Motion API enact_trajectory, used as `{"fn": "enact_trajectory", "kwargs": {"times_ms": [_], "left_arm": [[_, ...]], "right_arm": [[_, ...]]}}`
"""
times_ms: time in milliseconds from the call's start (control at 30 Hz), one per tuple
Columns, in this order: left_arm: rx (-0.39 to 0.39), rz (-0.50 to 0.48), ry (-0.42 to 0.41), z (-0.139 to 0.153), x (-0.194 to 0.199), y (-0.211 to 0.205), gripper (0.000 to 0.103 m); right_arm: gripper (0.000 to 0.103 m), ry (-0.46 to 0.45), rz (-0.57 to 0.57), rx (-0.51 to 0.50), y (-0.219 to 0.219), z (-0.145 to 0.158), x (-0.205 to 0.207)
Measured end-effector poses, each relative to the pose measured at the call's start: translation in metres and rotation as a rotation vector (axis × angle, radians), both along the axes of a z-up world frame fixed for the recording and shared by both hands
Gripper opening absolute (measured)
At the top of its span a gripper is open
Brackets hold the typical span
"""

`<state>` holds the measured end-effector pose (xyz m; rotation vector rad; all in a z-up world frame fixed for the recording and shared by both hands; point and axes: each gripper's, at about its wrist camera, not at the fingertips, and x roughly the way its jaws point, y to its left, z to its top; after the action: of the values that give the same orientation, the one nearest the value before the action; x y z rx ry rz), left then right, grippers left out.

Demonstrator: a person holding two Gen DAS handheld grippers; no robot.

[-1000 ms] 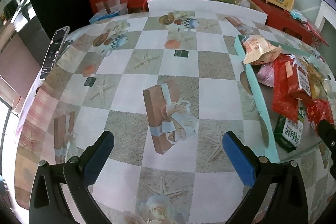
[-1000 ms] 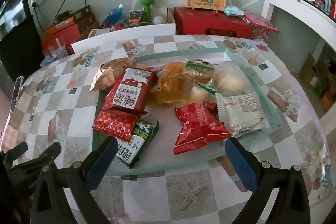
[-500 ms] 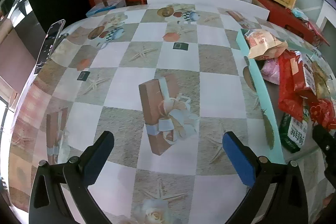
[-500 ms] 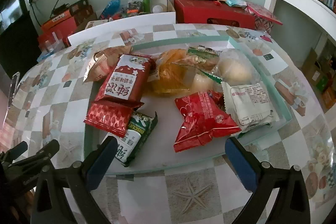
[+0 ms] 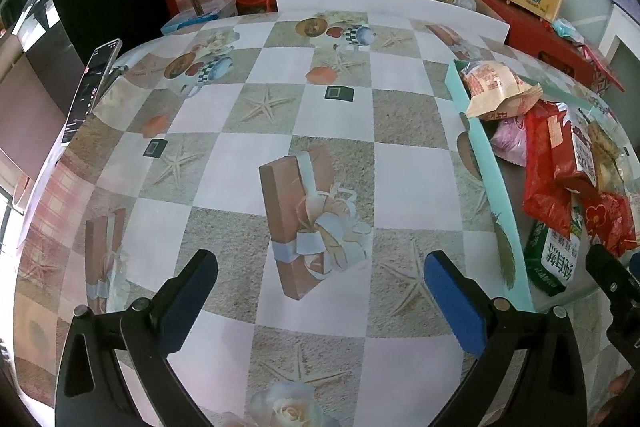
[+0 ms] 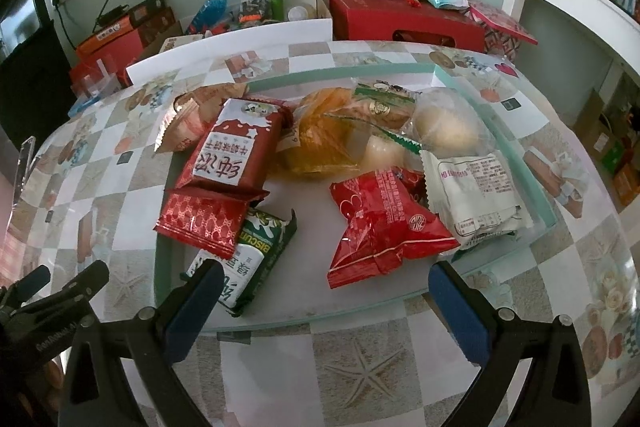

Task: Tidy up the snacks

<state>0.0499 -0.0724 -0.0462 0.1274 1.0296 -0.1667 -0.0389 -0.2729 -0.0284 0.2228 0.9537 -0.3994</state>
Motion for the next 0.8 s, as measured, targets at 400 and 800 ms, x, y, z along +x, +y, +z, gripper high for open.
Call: {"fn": "enact_trajectory", "kwargs": {"times_ms": [400,800], "left_arm": [[0.007,0.000,-0.002,0.0003,-0.0001,-0.0006,0.103],[0.008,0.010,-0.004,0.0007,0.0022,0.0016,0.103]], "right_arm": [[0.103,0.010,0.000,-0.003,-0.0002,-0.0015,0.0008],[0.103,0.011,-0.004,-0.016,-0.0008,0.0036,0.0012]]}}
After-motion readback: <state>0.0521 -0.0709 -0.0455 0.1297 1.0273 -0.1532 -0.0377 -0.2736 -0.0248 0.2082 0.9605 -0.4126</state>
